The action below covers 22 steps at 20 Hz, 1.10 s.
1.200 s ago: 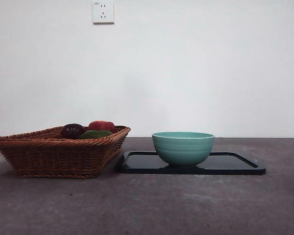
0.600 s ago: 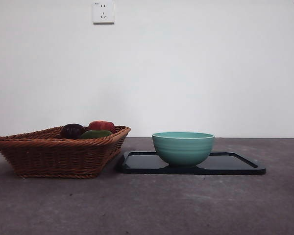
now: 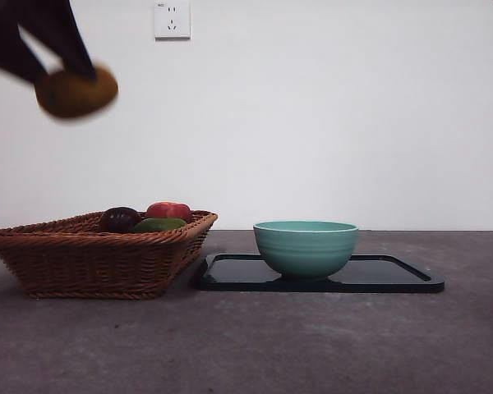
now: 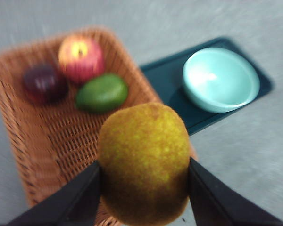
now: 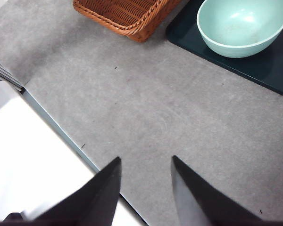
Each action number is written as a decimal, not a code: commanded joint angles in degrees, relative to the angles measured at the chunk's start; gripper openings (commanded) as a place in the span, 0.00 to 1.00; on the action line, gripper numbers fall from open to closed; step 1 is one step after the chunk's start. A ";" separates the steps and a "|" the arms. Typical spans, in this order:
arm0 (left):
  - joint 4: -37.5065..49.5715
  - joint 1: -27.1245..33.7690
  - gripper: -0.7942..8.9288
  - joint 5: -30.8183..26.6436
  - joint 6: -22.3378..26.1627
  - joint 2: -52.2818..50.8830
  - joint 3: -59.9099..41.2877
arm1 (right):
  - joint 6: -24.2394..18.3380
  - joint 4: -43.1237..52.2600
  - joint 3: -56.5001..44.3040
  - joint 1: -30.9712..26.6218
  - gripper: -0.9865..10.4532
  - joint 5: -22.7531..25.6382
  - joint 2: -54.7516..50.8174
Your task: Pick up the wifruite, put it on the bowl, pick up the plate, put it on desk
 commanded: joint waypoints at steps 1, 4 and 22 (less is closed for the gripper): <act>5.31 0.76 0.26 -0.35 -1.75 5.29 -0.74 | -0.07 0.59 0.59 0.46 0.23 -0.07 0.17; 9.86 1.88 0.26 -0.39 -3.87 14.12 -0.74 | 0.22 0.57 0.59 0.46 0.23 -0.04 0.17; 14.23 2.54 0.46 -3.72 -7.76 28.85 -0.66 | 1.14 0.61 0.59 0.46 0.23 0.33 0.17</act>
